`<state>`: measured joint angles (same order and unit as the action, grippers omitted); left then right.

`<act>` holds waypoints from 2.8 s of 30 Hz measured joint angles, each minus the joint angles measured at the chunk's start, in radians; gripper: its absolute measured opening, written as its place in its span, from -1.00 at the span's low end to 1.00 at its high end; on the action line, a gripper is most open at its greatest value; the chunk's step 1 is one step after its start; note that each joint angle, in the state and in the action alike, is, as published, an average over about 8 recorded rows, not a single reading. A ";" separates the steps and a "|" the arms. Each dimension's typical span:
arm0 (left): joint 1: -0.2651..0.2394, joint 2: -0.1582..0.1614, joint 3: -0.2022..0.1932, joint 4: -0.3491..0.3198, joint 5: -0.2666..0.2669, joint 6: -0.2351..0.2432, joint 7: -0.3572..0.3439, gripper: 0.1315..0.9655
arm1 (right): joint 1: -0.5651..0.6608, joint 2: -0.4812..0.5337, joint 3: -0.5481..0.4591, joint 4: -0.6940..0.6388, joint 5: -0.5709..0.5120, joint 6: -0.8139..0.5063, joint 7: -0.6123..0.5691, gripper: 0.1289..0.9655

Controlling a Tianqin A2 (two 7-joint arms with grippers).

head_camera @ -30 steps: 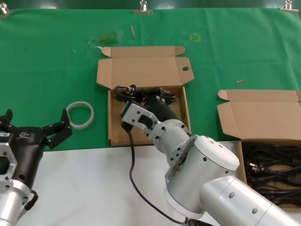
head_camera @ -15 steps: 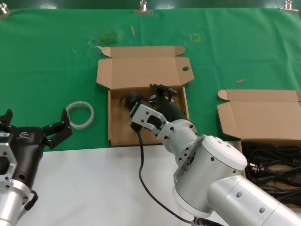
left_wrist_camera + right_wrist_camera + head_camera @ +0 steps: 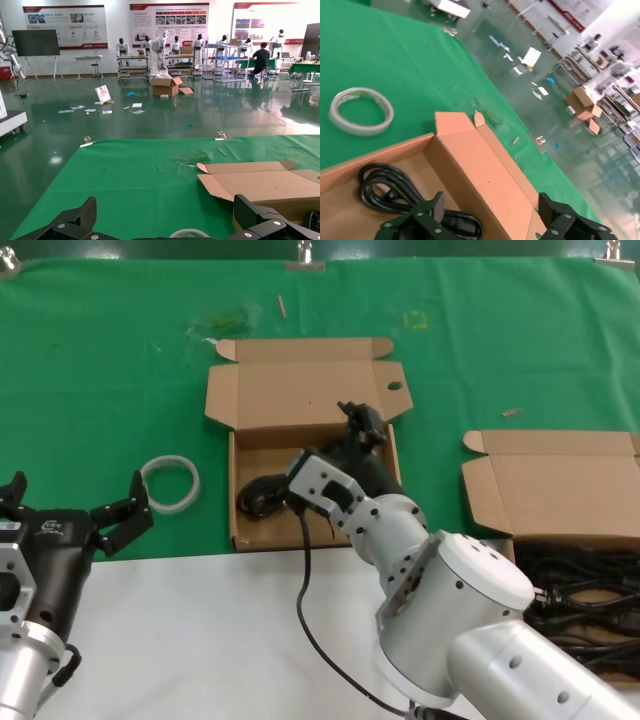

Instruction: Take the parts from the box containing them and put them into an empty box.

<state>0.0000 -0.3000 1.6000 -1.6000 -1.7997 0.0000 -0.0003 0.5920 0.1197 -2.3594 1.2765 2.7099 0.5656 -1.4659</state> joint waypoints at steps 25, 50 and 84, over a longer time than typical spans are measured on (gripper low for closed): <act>0.000 0.000 0.000 0.000 0.000 0.000 0.000 1.00 | -0.200 0.000 0.256 0.109 -0.307 -0.190 0.493 0.91; 0.000 0.000 0.000 0.000 0.000 0.000 0.000 1.00 | -0.406 0.000 0.521 0.222 -0.624 -0.388 1.005 1.00; 0.000 0.000 0.000 0.000 0.000 0.000 0.000 1.00 | -0.571 0.000 0.733 0.312 -0.878 -0.546 1.414 1.00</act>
<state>0.0000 -0.3000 1.6000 -1.6000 -1.8000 0.0000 -0.0001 0.0208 0.1197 -1.6267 1.5886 1.8320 0.0199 -0.0515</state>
